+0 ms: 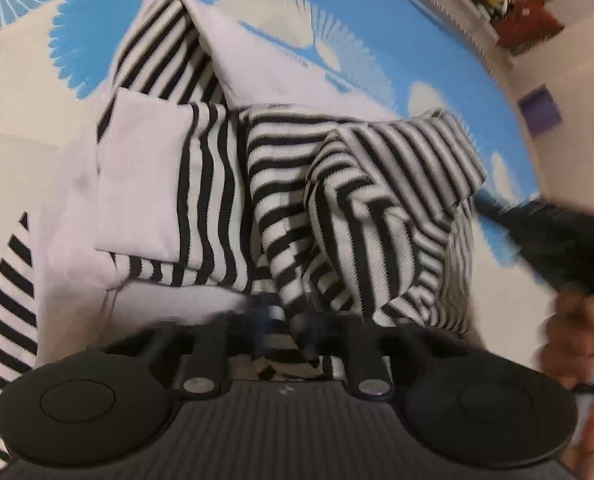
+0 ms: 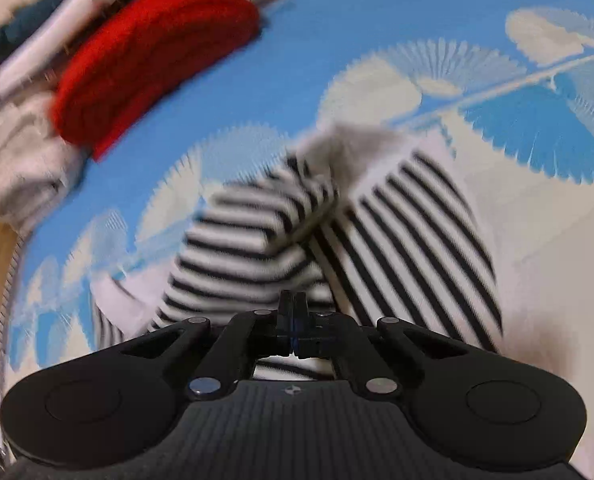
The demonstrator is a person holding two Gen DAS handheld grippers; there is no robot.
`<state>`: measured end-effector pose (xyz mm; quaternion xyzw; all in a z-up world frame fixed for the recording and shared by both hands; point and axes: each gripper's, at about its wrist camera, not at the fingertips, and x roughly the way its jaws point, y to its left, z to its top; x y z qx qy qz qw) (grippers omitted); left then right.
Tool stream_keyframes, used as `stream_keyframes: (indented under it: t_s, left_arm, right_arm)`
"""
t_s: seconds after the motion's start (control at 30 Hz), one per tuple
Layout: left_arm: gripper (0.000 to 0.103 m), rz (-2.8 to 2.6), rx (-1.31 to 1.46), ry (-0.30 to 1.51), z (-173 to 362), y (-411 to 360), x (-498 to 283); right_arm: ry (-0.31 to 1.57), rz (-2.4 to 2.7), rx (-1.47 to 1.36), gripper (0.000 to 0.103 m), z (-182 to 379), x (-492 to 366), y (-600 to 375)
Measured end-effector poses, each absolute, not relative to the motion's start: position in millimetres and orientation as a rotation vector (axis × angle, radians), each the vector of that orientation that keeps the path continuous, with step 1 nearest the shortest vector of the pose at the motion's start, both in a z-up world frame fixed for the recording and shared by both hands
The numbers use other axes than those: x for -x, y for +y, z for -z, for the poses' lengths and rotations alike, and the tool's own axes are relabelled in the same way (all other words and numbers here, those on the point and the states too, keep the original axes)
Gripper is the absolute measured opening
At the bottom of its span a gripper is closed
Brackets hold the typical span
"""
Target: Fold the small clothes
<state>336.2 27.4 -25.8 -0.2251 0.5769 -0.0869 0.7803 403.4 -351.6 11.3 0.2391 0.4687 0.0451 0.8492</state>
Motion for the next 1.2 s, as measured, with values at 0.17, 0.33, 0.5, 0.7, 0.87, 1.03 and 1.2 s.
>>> stream_keyframes:
  t_s: [0.17, 0.33, 0.5, 0.7, 0.87, 1.03, 1.2]
  left_arm:
    - [0.003, 0.186, 0.511, 1.056, -9.3, 53.9, -344.5]
    - [0.003, 0.257, 0.551, 1.005, -21.1, 50.8, -334.1]
    - [0.003, 0.262, 0.47, 1.048, -10.8, 41.3, -330.9]
    - [0.003, 0.172, 0.463, 1.037, 2.9, 69.0, -342.4]
    - [0.003, 0.164, 0.535, 0.862, -31.2, 100.6, -343.0]
    - [0.003, 0.156, 0.486, 0.986, -17.1, 96.3, -347.2]
    - [0.009, 0.143, 0.482, 1.218, 21.7, 90.2, -352.3]
  right_arm:
    - [0.807, -0.145, -0.615, 0.0, -45.8, -394.9, -384.4]
    - [0.913, -0.102, -0.621, 0.052, -25.6, -407.3, -381.9]
    - [0.975, -0.126, -0.549, 0.07, -9.6, -423.5, -348.1]
    - [0.937, -0.132, -0.484, 0.003, -12.0, -433.3, -331.2]
    - [0.714, -0.169, -0.603, 0.003, -60.0, -418.8, -376.1]
    - [0.784, -0.113, -0.853, 0.003, -36.5, -395.0, -439.4]
    - [1.141, 0.273, -0.78, 0.004, 27.7, -376.4, -475.6]
